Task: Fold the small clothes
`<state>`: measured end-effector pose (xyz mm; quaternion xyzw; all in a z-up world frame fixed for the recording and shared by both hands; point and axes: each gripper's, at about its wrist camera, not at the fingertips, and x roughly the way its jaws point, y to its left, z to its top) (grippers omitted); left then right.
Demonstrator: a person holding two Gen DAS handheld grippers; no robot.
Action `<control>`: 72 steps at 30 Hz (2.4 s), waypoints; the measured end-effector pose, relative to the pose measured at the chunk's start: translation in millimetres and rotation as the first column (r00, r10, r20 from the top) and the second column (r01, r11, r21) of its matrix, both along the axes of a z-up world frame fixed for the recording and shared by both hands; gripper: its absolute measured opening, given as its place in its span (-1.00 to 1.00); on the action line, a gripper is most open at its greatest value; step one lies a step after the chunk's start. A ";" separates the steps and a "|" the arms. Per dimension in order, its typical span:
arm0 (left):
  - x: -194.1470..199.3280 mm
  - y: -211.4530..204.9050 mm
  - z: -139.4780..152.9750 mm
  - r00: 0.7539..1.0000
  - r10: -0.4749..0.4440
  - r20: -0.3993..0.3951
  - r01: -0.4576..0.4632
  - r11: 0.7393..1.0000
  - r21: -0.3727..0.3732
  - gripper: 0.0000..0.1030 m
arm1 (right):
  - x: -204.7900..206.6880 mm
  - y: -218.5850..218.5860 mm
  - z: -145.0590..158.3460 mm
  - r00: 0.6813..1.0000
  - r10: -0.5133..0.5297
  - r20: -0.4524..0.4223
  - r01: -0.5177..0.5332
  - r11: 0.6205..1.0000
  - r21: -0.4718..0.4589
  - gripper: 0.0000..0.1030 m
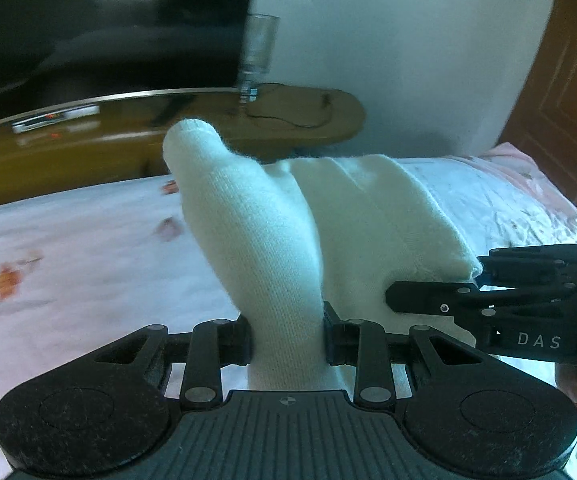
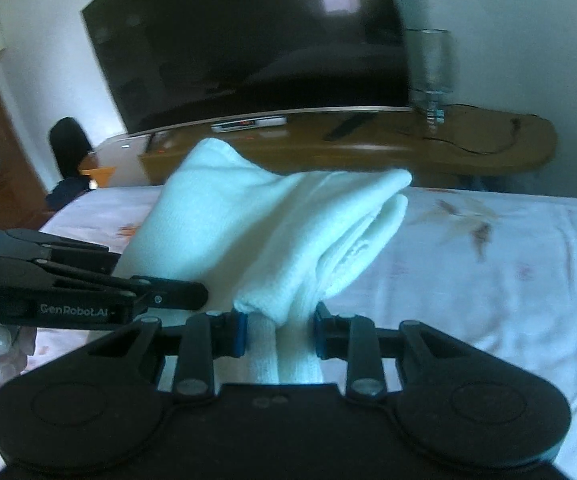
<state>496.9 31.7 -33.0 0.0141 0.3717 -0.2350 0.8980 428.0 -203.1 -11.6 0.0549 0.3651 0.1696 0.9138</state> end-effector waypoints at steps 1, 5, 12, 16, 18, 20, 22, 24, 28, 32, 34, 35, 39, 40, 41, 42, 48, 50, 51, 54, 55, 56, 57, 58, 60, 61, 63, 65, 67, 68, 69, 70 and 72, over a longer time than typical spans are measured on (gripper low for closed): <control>-4.7 11.9 1.0 1.000 0.012 -0.001 -0.012 1.000 0.007 -0.38 | -0.8 11.9 0.5 1.000 0.015 0.000 -0.015 1.000 0.004 -0.42; -19.5 53.7 -3.8 0.998 0.054 -0.019 -0.053 0.998 0.037 -0.38 | -6.8 49.5 -3.9 0.998 0.065 -0.010 -0.064 0.998 0.025 -0.42; -37.2 107.7 -33.5 0.991 0.112 -0.068 -0.105 0.990 0.089 -0.38 | -12.5 110.2 -28.4 0.991 0.118 -0.058 -0.115 0.992 0.055 -0.42; -36.7 132.6 -79.8 0.977 0.127 -0.170 -0.119 0.991 0.059 -0.33 | -15.8 125.8 -55.5 0.983 0.124 -0.132 -0.113 0.989 0.091 -0.42; -37.5 152.3 -104.2 0.966 0.177 -0.187 -0.187 0.982 -0.036 0.13 | -14.1 126.7 -82.6 0.973 0.103 -0.207 -0.089 0.993 0.079 -0.39; -44.1 169.5 -113.0 0.960 0.197 -0.199 -0.228 0.962 -0.151 0.17 | -14.4 109.4 -103.1 0.971 0.076 -0.225 -0.039 0.985 0.168 -0.34; -51.3 178.6 -115.3 0.960 0.209 -0.186 -0.242 0.954 -0.178 0.23 | -8.4 88.8 -109.3 0.961 0.071 -0.269 0.005 0.962 0.273 -0.27; -57.5 183.6 -109.8 0.962 0.230 -0.146 -0.254 0.951 -0.176 0.24 | -6.4 76.3 -106.9 0.958 0.074 -0.276 0.015 0.951 0.308 -0.18; -49.3 182.5 -94.8 0.956 0.286 -0.063 -0.292 0.945 -0.144 0.23 | -17.4 65.2 -78.4 0.985 0.036 -0.168 0.011 0.963 0.270 -0.18; -16.9 177.6 -98.6 0.953 0.295 -0.068 -0.301 0.950 -0.087 0.23 | -2.8 93.7 -61.8 0.994 0.090 -0.055 -0.084 0.990 0.111 -0.30; -10.6 177.5 -107.8 0.954 0.285 -0.090 -0.291 0.954 -0.073 0.24 | 5.2 111.3 -66.6 0.988 0.151 -0.040 -0.150 0.989 0.009 -0.42; -13.5 180.1 -110.2 0.955 0.281 -0.094 -0.289 0.953 -0.086 0.31 | 3.0 112.6 -72.7 0.985 0.167 -0.048 -0.169 0.984 -0.050 -0.44; -25.3 195.7 -124.5 0.947 0.301 -0.109 -0.317 0.930 -0.187 0.42 | 6.9 100.3 -89.1 0.980 0.178 -0.085 -0.183 0.982 -0.052 -0.23; -27.1 198.2 -126.4 0.947 0.306 -0.103 -0.321 0.924 -0.209 0.42 | 8.1 100.6 -88.3 0.980 0.179 -0.088 -0.184 0.981 -0.053 -0.23; -30.7 199.8 -127.5 0.944 0.314 -0.096 -0.328 0.918 -0.224 0.42 | 9.5 104.3 -88.0 0.980 0.181 -0.088 -0.187 0.980 -0.066 -0.23; -35.9 201.6 -127.2 0.941 0.323 -0.098 -0.338 0.911 -0.235 0.42 | 11.5 106.0 -87.1 0.979 0.183 -0.091 -0.190 0.979 -0.073 -0.25; -96.7 209.6 -118.1 0.942 0.328 -0.070 -0.335 0.911 -0.243 0.42 | -12.8 86.5 -65.1 0.986 0.135 -0.099 -0.139 0.990 -0.033 -0.35; -113.6 206.7 -124.2 0.947 0.309 -0.091 -0.322 0.914 -0.245 0.42 | -36.5 87.9 -61.9 0.981 0.167 -0.098 -0.170 0.985 -0.015 -0.33; -120.8 204.7 -127.5 0.948 0.299 -0.105 -0.316 0.915 -0.249 0.42 | -48.3 90.8 -61.9 0.977 0.185 -0.107 -0.186 0.983 -0.003 -0.26; -141.9 191.8 -135.0 0.956 0.284 -0.073 -0.293 0.940 -0.173 0.42 | -75.1 104.7 -75.8 0.966 0.197 -0.169 -0.207 0.977 -0.046 -0.37; -148.2 188.1 -134.6 0.958 0.281 -0.059 -0.286 0.947 -0.143 0.42 | -81.4 107.7 -83.6 0.965 0.181 -0.188 -0.200 0.976 -0.089 -0.36; -155.4 185.7 -132.7 0.958 0.281 -0.048 -0.285 0.951 -0.119 0.42 | -89.1 104.7 -89.8 0.971 0.158 -0.182 -0.177 0.979 -0.098 -0.32; -163.8 184.8 -129.8 0.957 0.288 -0.037 -0.290 0.951 -0.106 0.42 | -95.8 98.8 -91.3 0.977 0.134 -0.169 -0.150 0.985 -0.084 -0.28; -174.5 183.7 -126.4 0.958 0.287 -0.023 -0.287 0.952 -0.106 0.42 | -100.3 93.6 -90.6 0.980 0.107 -0.169 -0.122 0.989 -0.079 -0.27; -194.0 182.1 -123.5 0.963 0.269 0.004 -0.266 0.955 -0.129 0.42 | -116.2 84.6 -78.1 0.989 0.058 -0.139 -0.066 0.996 -0.057 -0.29; -200.4 180.3 -125.7 0.964 0.265 0.006 -0.263 0.957 -0.120 0.42 | -124.0 82.8 -72.4 0.991 0.063 -0.116 -0.066 0.997 -0.028 -0.26; -208.8 176.4 -134.4 0.956 0.293 0.004 -0.292 0.953 -0.080 0.43 | -137.1 88.1 -70.2 0.990 0.094 -0.100 -0.095 0.996 0.003 -0.26; -216.5 177.4 -138.0 0.946 0.323 0.025 -0.319 0.943 -0.098 0.43 | -140.6 100.0 -87.4 0.987 0.087 -0.132 -0.099 0.992 -0.084 -0.23; -225.6 172.9 -137.2 0.945 0.323 0.049 -0.320 0.946 -0.056 0.43 | -147.3 96.3 -99.6 0.992 0.063 -0.110 -0.071 0.995 -0.074 -0.24; -231.6 169.8 -136.5 0.945 0.323 0.051 -0.321 0.946 -0.033 0.43 | -151.4 91.0 -97.7 0.992 0.047 -0.113 -0.054 0.997 -0.058 -0.24; -239.9 168.9 -133.7 0.947 0.318 0.050 -0.318 0.948 -0.013 0.43 | -156.0 88.2 -94.2 0.992 0.034 -0.121 -0.040 0.998 -0.049 -0.23; -251.5 168.9 -128.5 0.947 0.315 0.060 -0.316 0.949 0.001 0.43 | -163.7 83.3 -87.5 0.993 0.029 -0.117 -0.032 0.999 -0.024 -0.22; -280.3 172.2 -112.5 0.937 0.336 0.092 -0.337 0.942 -0.006 0.43 | -185.6 69.6 -73.6 0.996 0.032 -0.081 -0.031 0.999 0.014 -0.20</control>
